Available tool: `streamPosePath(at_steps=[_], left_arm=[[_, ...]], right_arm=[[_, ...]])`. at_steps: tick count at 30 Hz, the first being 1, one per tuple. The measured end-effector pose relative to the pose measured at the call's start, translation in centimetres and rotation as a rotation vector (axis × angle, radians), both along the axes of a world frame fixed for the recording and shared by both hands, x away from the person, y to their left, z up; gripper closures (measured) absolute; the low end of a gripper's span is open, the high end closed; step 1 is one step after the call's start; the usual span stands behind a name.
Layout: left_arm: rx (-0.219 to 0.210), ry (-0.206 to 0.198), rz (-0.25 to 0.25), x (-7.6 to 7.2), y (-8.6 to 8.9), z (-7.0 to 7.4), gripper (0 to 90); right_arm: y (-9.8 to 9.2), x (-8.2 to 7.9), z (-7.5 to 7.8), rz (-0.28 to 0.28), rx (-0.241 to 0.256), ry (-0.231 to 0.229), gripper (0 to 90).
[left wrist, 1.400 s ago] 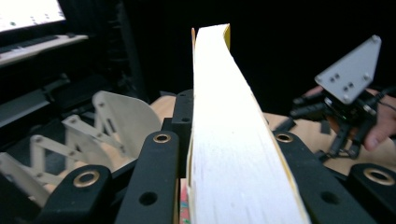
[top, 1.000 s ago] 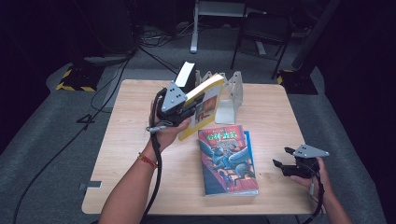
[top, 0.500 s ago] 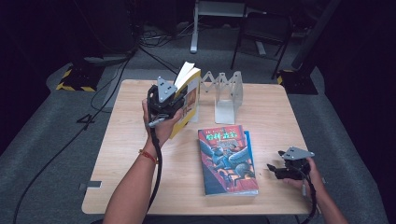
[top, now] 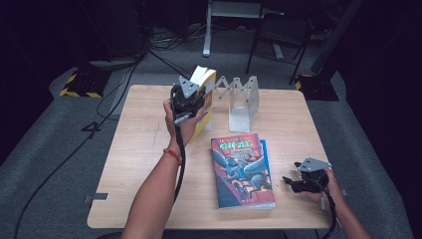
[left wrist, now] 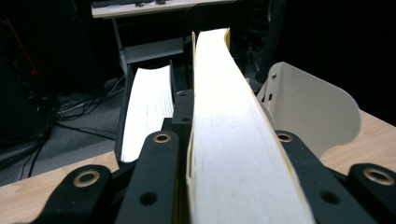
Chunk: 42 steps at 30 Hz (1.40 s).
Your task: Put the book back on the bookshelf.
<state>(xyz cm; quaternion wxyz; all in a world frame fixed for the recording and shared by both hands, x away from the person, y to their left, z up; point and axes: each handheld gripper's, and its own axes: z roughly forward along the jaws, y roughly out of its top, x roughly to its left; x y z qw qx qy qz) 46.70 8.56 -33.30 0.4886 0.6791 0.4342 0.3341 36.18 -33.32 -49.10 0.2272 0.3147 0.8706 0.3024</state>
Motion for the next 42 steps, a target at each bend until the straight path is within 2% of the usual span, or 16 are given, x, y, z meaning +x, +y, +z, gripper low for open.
streamPosePath(at_steps=[2, 4, 6, 7, 8, 10, 14, 15, 19, 22, 24, 28, 30, 33, 42], left_arm=[[0.003, 0.002, 0.019, 0.7, -0.5, -0.2, 74.2], [0.028, -0.001, 0.044, 0.9, -0.9, -0.2, 74.1], [0.032, 0.003, 0.057, 1.0, -1.2, -0.2, 74.1], [0.042, 0.003, 0.073, 0.8, -1.5, -0.1, 74.1], [0.042, 0.003, 0.073, 0.8, -1.5, -0.1, 74.1], [0.069, -0.002, 0.080, 0.3, -1.7, 0.1, 74.1], [0.095, -0.010, 0.092, -0.5, -1.5, 0.5, 74.0], [0.082, -0.011, 0.087, -0.6, -1.4, 0.5, 73.9], [0.096, -0.004, 0.095, -0.5, -1.5, 0.3, 73.9], [0.084, 0.008, 0.116, 0.3, -1.8, -0.2, 73.7], [0.070, -0.001, 0.121, 0.9, -2.0, -0.5, 73.8], [0.065, -0.015, 0.119, 1.8, -2.7, -1.0, 73.8], [0.066, -0.009, 0.116, 2.1, -2.7, -1.0, 73.8], [0.047, -0.008, 0.116, 3.4, -2.9, -1.4, 73.8], [0.052, -0.017, 0.144, 4.3, -3.5, -1.6, 73.6]], right_arm=[[0.1, 0.0, 0.0, 0.001, 0.000, -0.002, 26.8], [0.0, 0.0, 0.0, 0.005, 0.001, -0.005, 26.6], [0.0, 0.0, 0.0, 0.003, 0.004, -0.003, 26.6], [-0.1, 0.0, 0.0, 0.002, 0.006, -0.003, 26.6], [-0.1, 0.0, 0.0, 0.002, 0.006, -0.003, 26.6], [-0.2, -0.1, 0.0, 0.007, 0.006, -0.001, 26.6], [-0.2, 0.0, 0.0, 0.012, 0.011, 0.000, 26.6], [-0.1, 0.0, 0.0, 0.017, 0.008, 0.002, 26.6], [0.1, -0.1, 0.0, 0.032, 0.002, -0.002, 26.4], [0.3, -0.1, 0.0, 0.031, 0.000, -0.001, 26.2], [0.3, -0.2, 0.0, 0.036, -0.003, -0.002, 26.1], [0.3, -0.3, 0.0, 0.040, 0.004, 0.002, 25.9], [0.2, -0.2, -0.1, 0.041, 0.006, 0.001, 25.8], [0.1, -0.2, -0.1, 0.042, 0.007, -0.001, 25.9], [0.1, -0.2, -0.1, 0.047, 0.004, -0.002, 25.9]])
